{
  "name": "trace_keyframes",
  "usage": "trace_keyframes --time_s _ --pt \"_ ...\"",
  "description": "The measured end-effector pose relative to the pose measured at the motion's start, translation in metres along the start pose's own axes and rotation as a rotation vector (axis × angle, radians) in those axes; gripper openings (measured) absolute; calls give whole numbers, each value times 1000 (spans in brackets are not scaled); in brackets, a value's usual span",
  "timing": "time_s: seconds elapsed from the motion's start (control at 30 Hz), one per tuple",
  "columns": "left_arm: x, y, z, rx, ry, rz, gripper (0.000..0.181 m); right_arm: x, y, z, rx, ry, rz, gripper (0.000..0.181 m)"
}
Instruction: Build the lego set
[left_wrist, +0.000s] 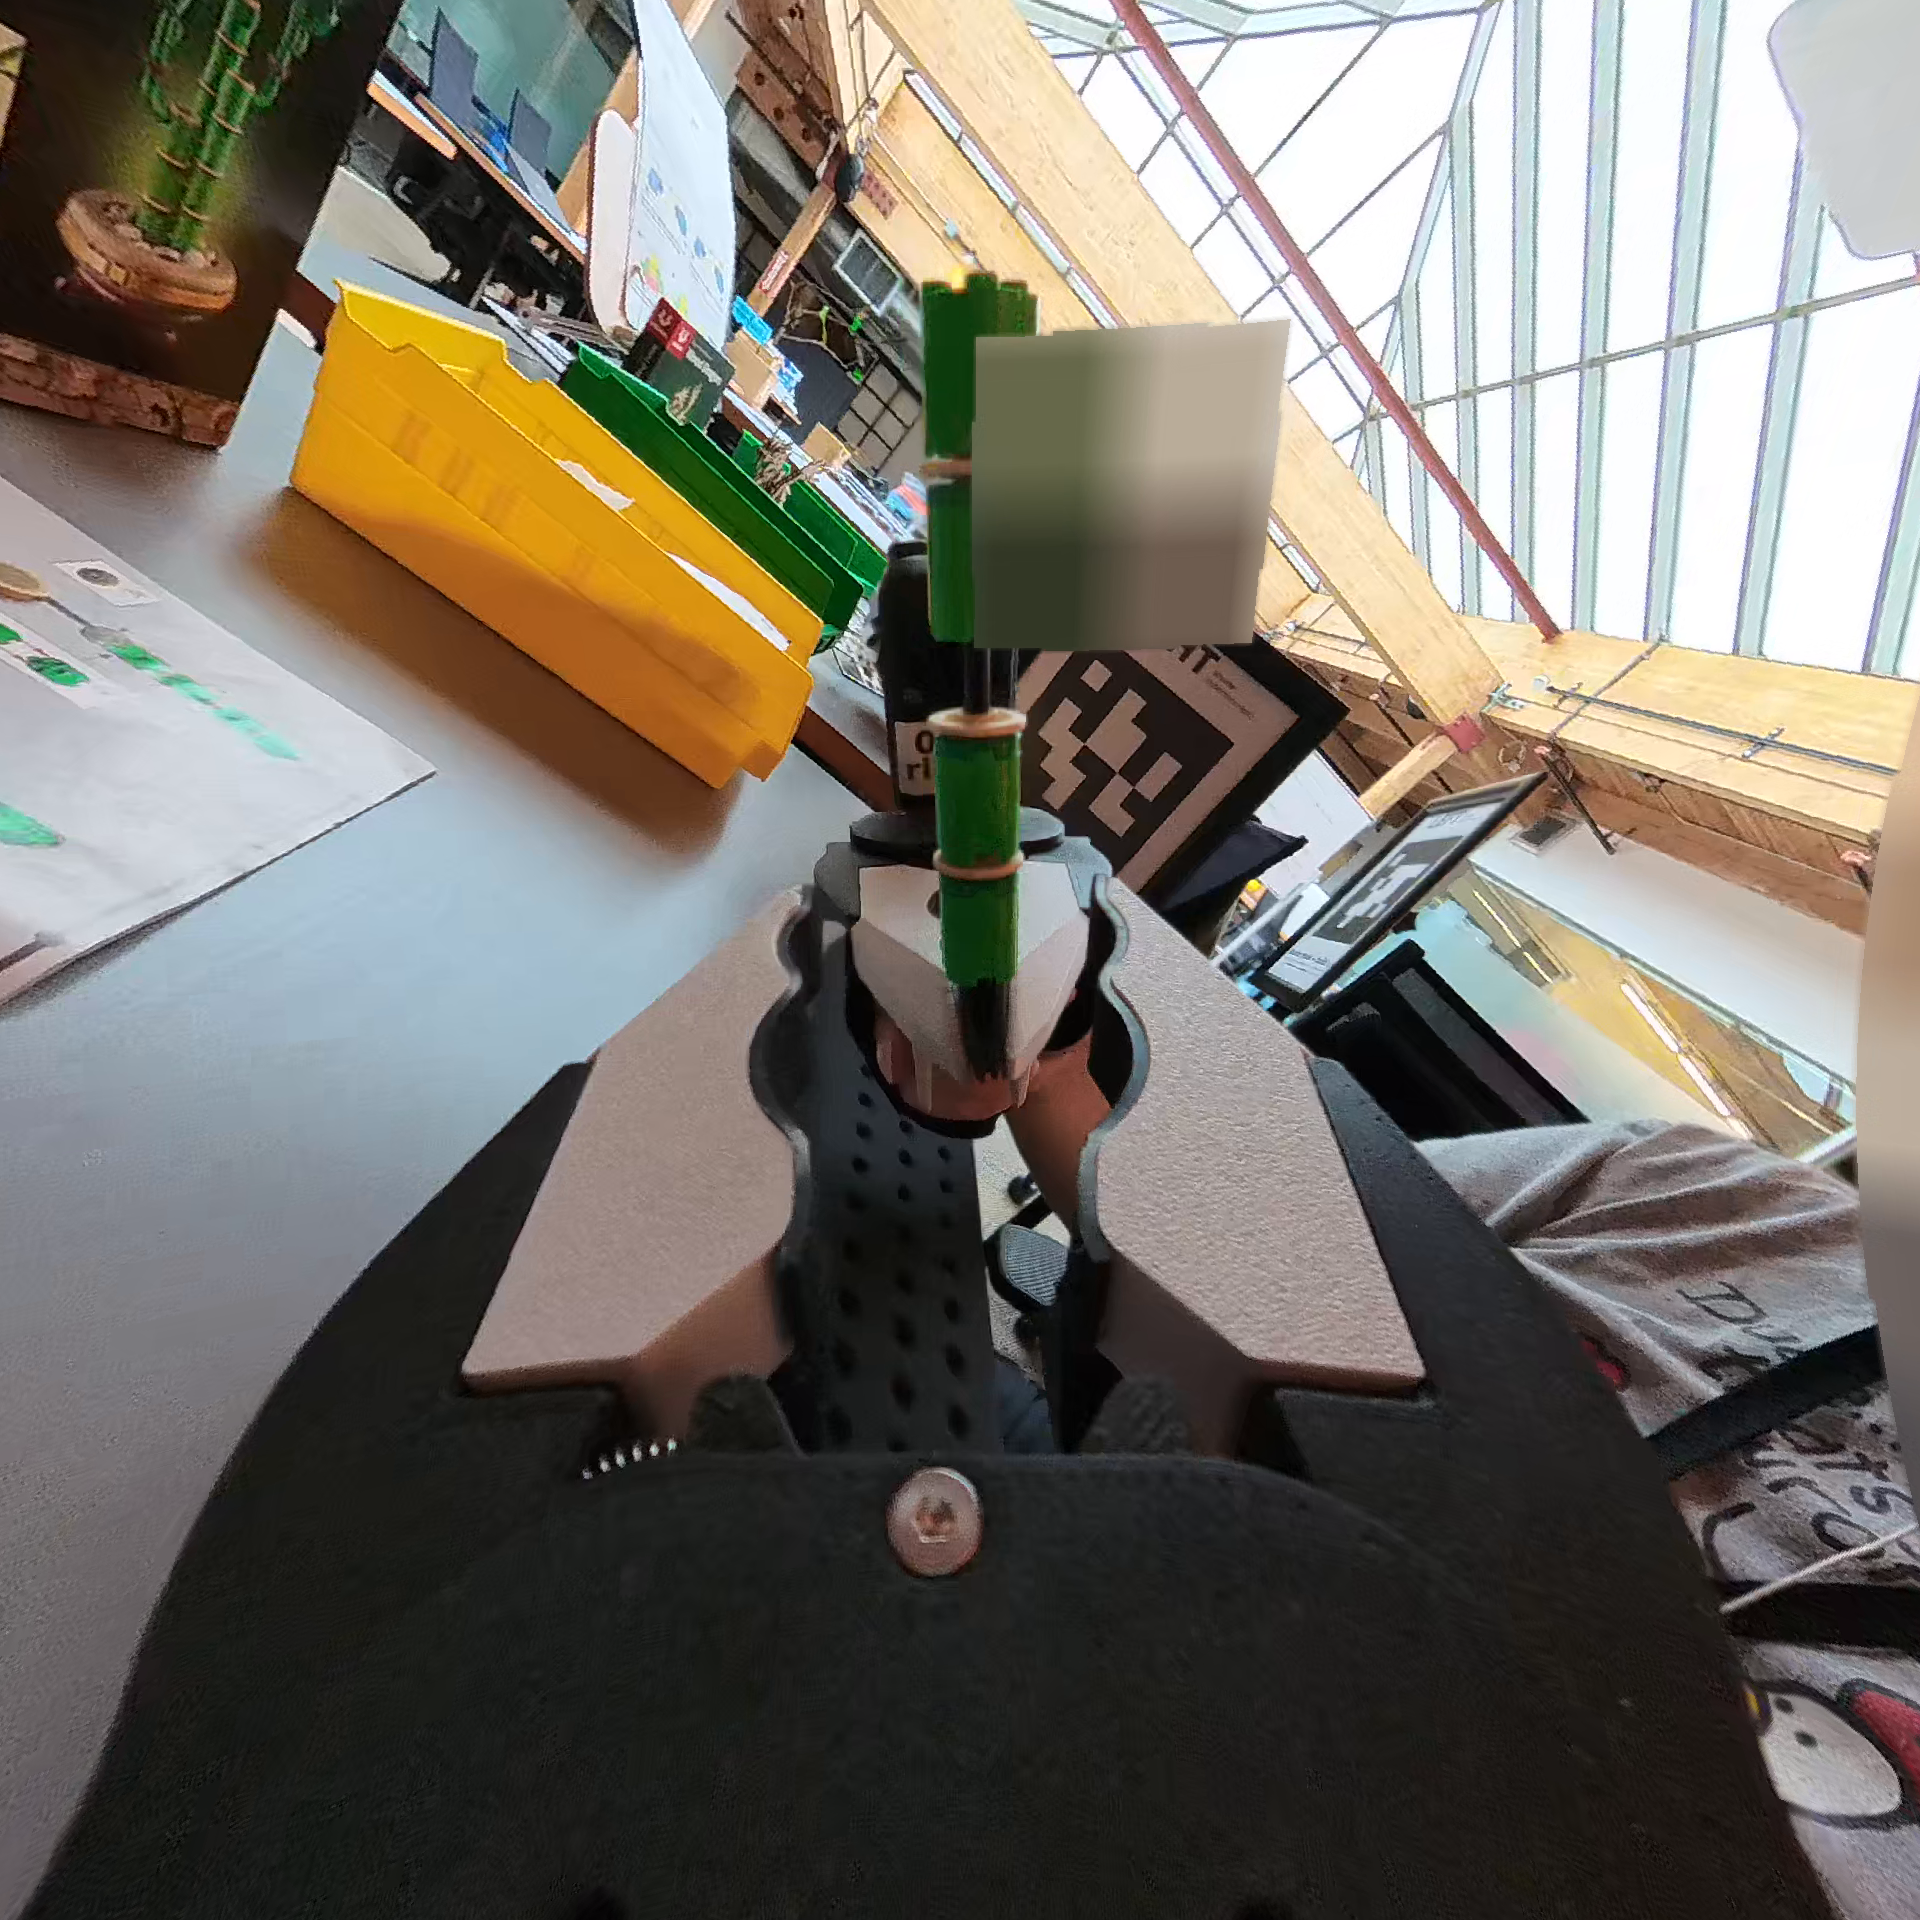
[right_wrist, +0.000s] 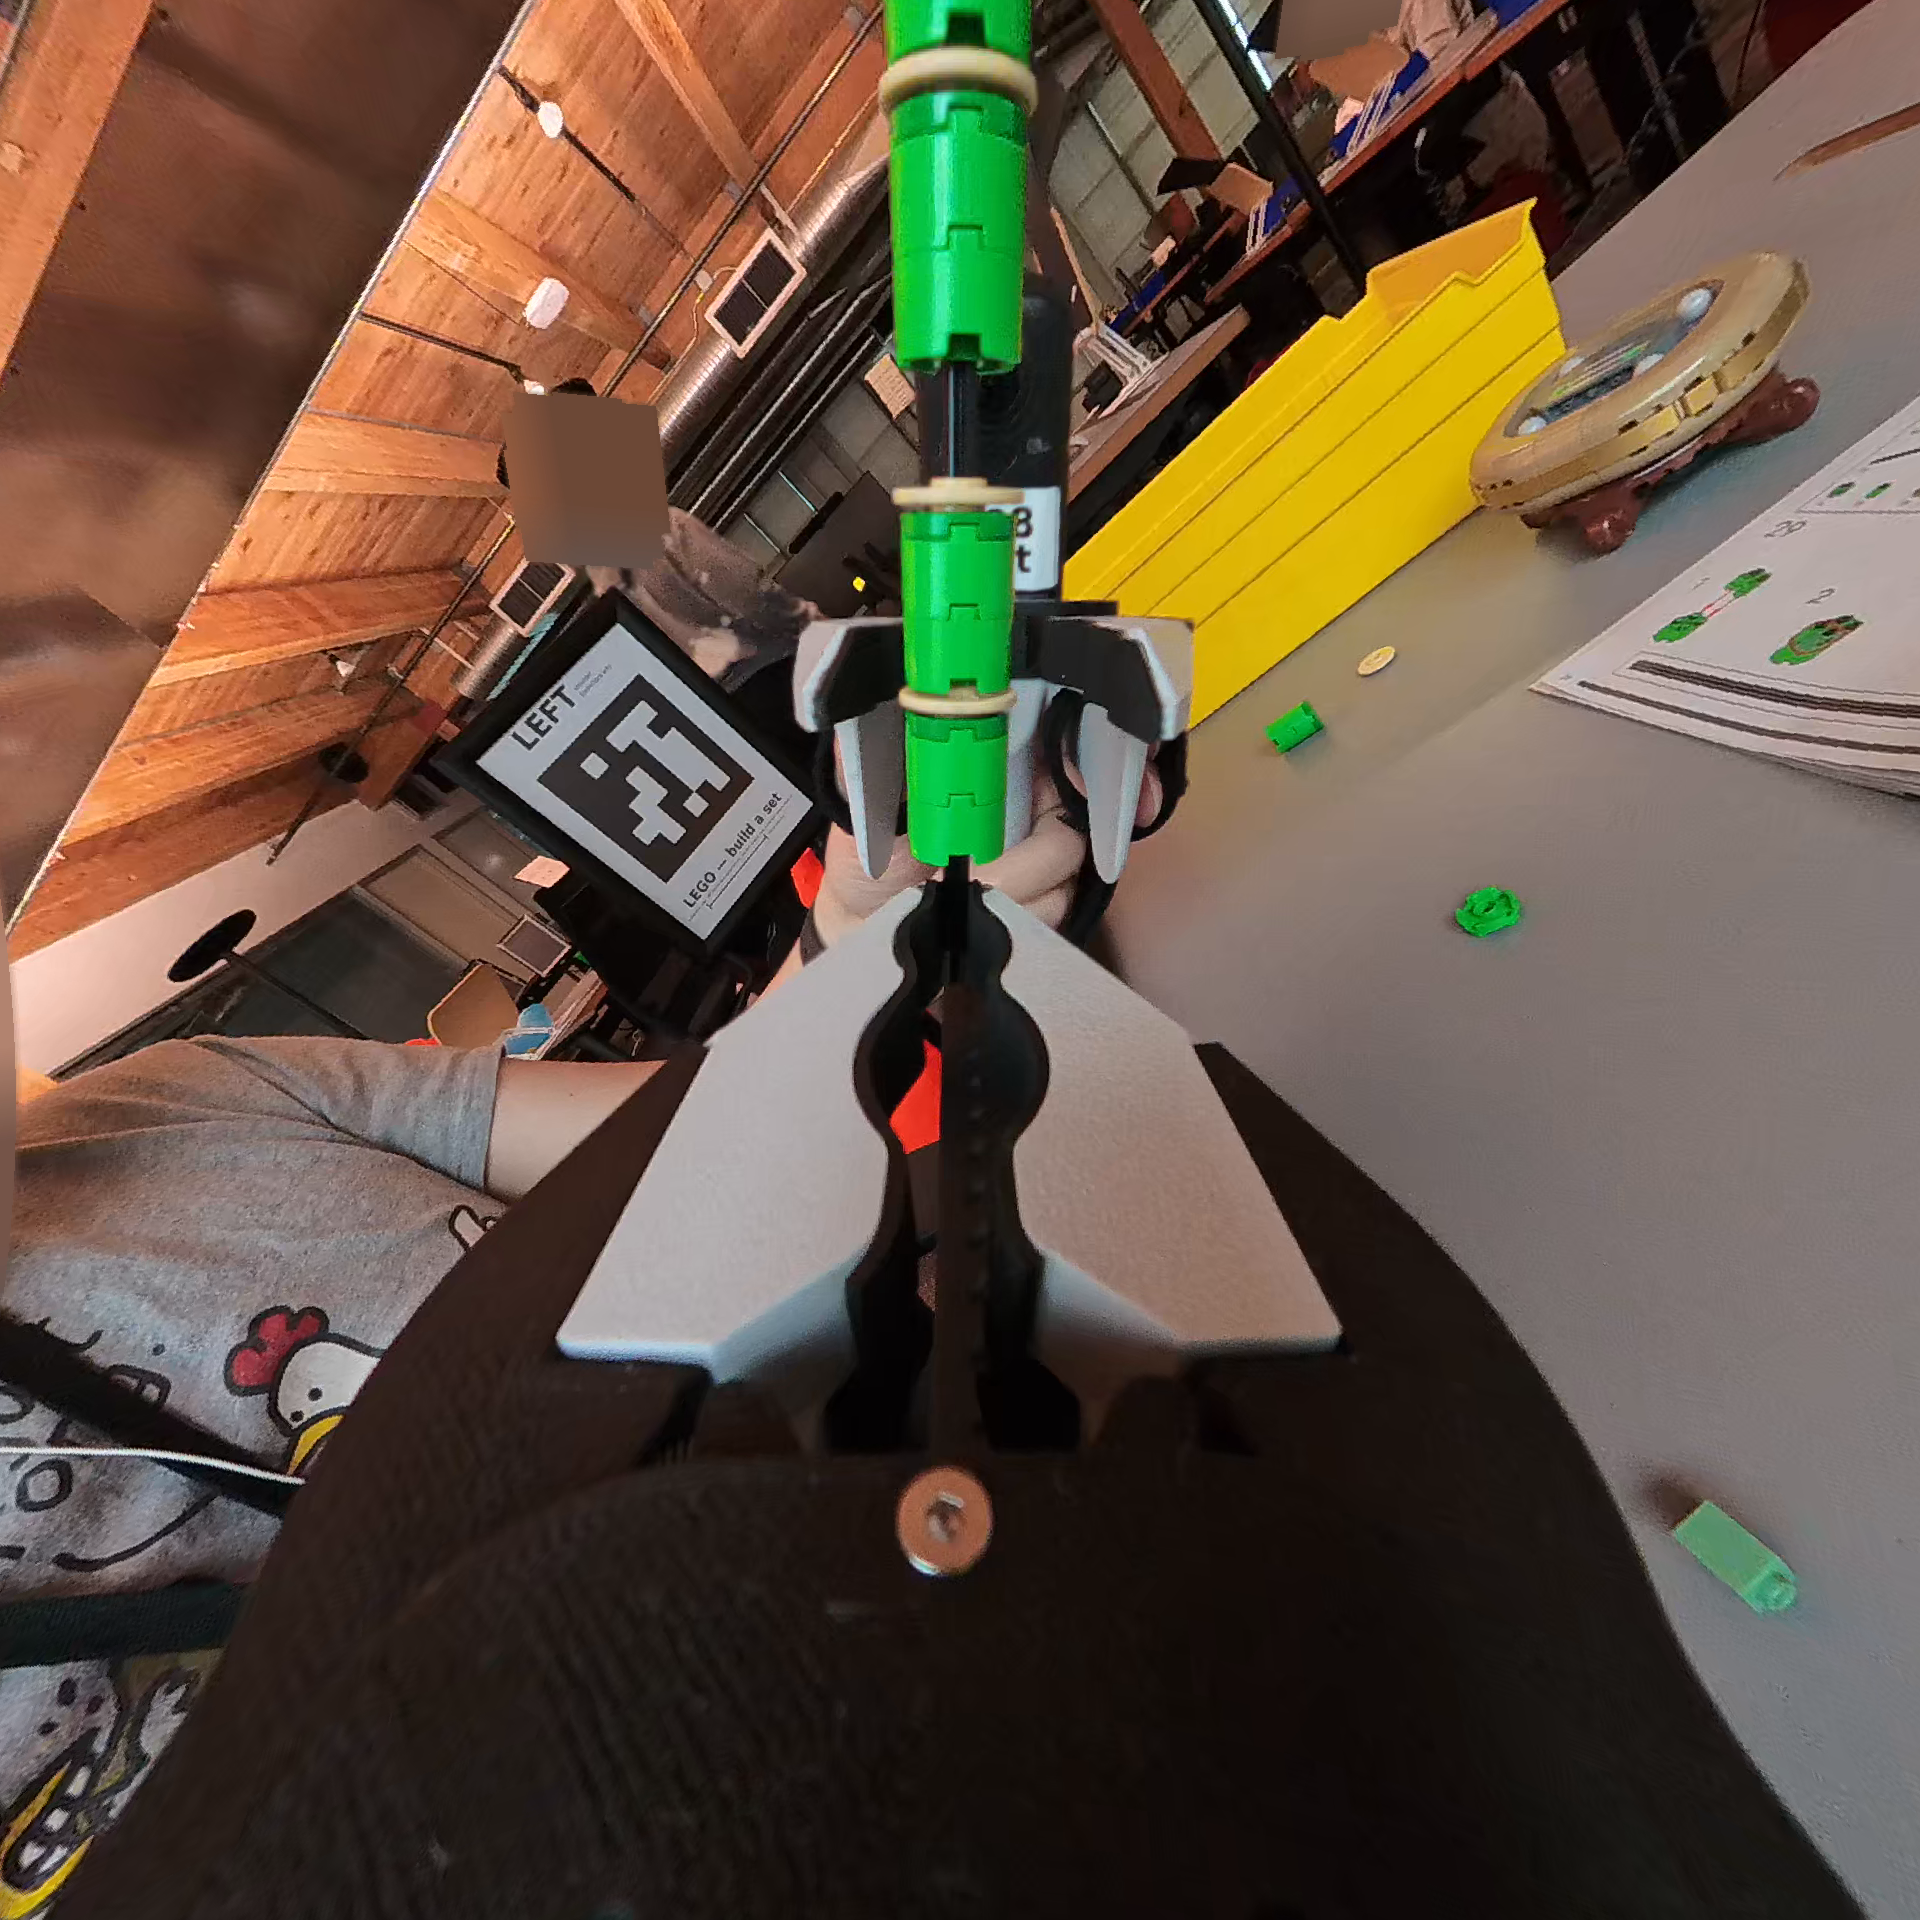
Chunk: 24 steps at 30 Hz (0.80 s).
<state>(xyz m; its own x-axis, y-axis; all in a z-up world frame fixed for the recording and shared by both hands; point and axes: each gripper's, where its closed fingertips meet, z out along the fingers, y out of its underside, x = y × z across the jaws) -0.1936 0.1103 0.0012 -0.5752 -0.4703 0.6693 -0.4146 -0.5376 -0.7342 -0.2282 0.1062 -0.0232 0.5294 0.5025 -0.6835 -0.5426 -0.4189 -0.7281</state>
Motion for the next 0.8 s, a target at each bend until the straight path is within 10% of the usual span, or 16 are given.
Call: trace_keyframes --time_s 0.57,0.8 --pt "-17 13 -1 -87 -53 50 14 18 13 1 -98 42 -31 20" --pt "-41 27 -50 -110 -236 -11 14 42 -10 -63 -85 318 -294 39"
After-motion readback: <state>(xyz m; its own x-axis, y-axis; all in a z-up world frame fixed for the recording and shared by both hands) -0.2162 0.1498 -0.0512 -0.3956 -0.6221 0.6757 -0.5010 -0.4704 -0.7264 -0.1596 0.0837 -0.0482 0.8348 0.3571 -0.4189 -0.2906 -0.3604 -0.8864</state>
